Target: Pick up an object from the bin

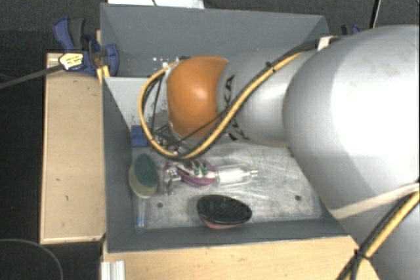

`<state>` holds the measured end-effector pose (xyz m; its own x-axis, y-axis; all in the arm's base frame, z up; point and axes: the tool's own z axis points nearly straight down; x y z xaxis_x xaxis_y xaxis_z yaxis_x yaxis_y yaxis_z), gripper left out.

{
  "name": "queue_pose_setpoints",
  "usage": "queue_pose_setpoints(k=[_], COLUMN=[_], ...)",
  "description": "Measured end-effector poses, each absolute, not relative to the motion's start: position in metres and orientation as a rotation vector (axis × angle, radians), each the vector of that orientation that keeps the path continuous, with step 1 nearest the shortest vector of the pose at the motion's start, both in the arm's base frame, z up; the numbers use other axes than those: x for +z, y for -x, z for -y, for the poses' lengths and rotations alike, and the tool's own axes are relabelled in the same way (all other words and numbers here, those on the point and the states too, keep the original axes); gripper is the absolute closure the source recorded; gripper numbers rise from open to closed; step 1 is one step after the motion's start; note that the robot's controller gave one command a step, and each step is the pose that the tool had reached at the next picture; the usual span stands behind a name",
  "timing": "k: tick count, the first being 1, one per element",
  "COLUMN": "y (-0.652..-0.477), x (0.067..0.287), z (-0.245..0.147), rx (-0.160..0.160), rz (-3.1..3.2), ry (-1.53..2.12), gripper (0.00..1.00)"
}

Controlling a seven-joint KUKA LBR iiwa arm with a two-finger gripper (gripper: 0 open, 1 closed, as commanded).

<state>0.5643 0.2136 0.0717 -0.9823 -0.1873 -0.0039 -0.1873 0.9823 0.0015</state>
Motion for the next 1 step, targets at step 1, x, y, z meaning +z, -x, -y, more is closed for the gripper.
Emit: queue_pose_setpoints(k=[1], y=[-0.5489], x=[0.0795], z=[-0.2388], rx=[-0.024], rz=[-3.138], ry=[0.058], gripper=[0.0])
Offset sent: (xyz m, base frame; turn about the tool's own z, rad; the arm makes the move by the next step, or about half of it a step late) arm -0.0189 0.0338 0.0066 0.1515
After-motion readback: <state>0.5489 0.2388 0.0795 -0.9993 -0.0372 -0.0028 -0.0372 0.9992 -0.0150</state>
